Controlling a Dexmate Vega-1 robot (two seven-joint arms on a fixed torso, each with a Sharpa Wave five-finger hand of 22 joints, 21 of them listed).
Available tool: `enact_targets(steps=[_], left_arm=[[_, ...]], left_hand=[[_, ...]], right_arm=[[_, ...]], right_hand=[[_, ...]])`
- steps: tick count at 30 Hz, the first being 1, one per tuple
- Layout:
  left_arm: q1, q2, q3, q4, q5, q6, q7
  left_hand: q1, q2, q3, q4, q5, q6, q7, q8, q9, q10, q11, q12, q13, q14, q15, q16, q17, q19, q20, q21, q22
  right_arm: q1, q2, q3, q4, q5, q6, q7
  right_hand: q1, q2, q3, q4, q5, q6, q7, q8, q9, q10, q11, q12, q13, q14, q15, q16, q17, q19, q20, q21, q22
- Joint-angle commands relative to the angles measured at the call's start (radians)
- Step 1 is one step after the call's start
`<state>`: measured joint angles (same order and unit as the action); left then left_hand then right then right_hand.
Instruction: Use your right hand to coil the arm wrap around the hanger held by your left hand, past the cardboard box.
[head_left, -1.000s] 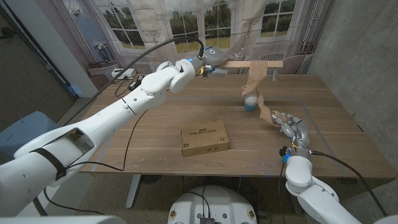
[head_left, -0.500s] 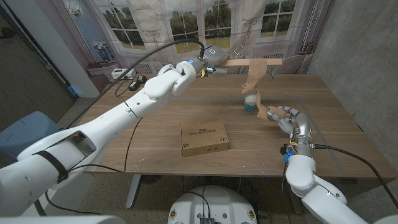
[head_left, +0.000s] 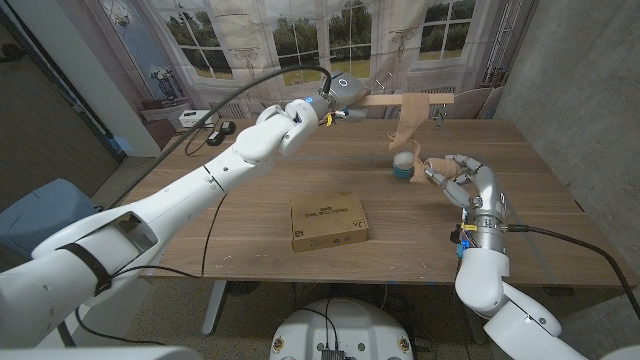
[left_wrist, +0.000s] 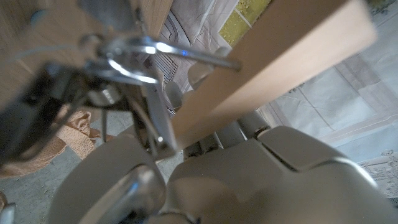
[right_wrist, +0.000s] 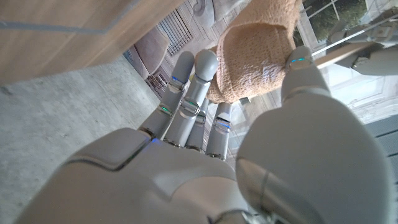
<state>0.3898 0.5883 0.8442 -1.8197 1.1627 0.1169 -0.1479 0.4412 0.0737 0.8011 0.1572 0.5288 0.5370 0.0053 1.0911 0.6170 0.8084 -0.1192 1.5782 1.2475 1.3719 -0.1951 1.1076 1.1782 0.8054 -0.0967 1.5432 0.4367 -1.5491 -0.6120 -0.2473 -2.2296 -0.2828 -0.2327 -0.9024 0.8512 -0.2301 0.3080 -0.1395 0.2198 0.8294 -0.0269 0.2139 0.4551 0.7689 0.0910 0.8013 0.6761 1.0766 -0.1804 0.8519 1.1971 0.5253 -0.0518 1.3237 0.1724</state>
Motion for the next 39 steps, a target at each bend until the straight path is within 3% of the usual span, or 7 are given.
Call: enact_targets(steps=[1, 15, 23, 30, 39], left_arm=[[0.005, -0.002, 0.003, -0.004, 0.021, 0.018, -0.018], [0.003, 0.002, 0.005, -0.007, 0.021, 0.005, -0.024], [0.005, 0.004, 0.009, -0.006, 0.022, -0.008, -0.020], [0.009, 0.007, 0.011, -0.006, 0.019, -0.020, -0.020], [0.020, 0.016, 0.007, -0.020, 0.015, -0.029, -0.033]], left_hand=[[0.003, 0.012, 0.006, 0.003, -0.003, -0.004, 0.003, 0.005, 0.001, 0.002, -0.003, 0.005, 0.003, -0.001, -0.004, 0.004, 0.002, 0.009, -0.051, 0.006, 0.002], [0.003, 0.012, 0.006, 0.003, -0.004, -0.007, 0.002, 0.011, 0.003, 0.003, -0.006, 0.005, 0.003, -0.002, -0.004, 0.003, -0.001, 0.009, -0.052, 0.006, 0.004], [0.002, 0.013, 0.005, 0.003, -0.005, -0.005, 0.003, 0.012, -0.004, 0.002, -0.006, 0.005, 0.003, -0.004, -0.005, 0.008, 0.005, 0.009, -0.052, 0.004, 0.002], [0.002, 0.012, 0.004, 0.003, -0.005, -0.009, 0.002, 0.013, -0.004, 0.002, -0.004, 0.006, 0.003, -0.001, -0.004, 0.007, 0.001, 0.009, -0.051, 0.005, 0.001], [0.001, 0.012, 0.004, 0.003, -0.005, -0.006, 0.002, 0.014, -0.008, 0.002, -0.006, 0.005, 0.003, -0.001, -0.004, 0.008, 0.002, 0.009, -0.051, 0.005, 0.002]], right_arm=[[-0.053, 0.007, 0.020, -0.095, -0.165, 0.009, -0.031], [-0.116, 0.045, 0.091, -0.141, -0.281, 0.121, -0.065], [-0.117, 0.042, 0.134, -0.174, -0.339, 0.150, 0.007], [-0.062, 0.029, 0.156, -0.187, -0.373, 0.164, 0.100], [0.062, 0.007, 0.168, -0.159, -0.397, 0.223, 0.176]], right_hand=[[0.388, 0.392, 0.016, 0.010, 0.004, 0.239, 0.071, 0.005, 0.002, 0.181, -0.107, 0.001, 0.004, -0.014, -0.033, 0.006, 0.004, -0.002, -0.011, -0.002, 0.001], [0.384, 0.388, 0.021, 0.010, 0.006, 0.242, 0.069, 0.006, 0.003, 0.186, -0.111, -0.001, 0.002, -0.011, -0.034, 0.007, 0.010, -0.002, -0.013, -0.007, 0.001], [0.382, 0.386, 0.025, 0.009, 0.008, 0.242, 0.067, 0.006, 0.003, 0.189, -0.114, -0.002, 0.001, -0.011, -0.035, 0.004, 0.007, -0.001, -0.016, -0.010, 0.001], [0.380, 0.385, 0.028, 0.008, 0.009, 0.243, 0.065, 0.006, 0.003, 0.189, -0.116, -0.001, 0.004, -0.005, -0.035, 0.006, 0.010, 0.002, -0.025, -0.012, 0.001], [0.378, 0.382, 0.031, 0.007, 0.010, 0.245, 0.063, 0.006, 0.003, 0.190, -0.119, -0.002, 0.004, -0.003, -0.035, 0.007, 0.013, 0.005, -0.028, -0.014, 0.001]])
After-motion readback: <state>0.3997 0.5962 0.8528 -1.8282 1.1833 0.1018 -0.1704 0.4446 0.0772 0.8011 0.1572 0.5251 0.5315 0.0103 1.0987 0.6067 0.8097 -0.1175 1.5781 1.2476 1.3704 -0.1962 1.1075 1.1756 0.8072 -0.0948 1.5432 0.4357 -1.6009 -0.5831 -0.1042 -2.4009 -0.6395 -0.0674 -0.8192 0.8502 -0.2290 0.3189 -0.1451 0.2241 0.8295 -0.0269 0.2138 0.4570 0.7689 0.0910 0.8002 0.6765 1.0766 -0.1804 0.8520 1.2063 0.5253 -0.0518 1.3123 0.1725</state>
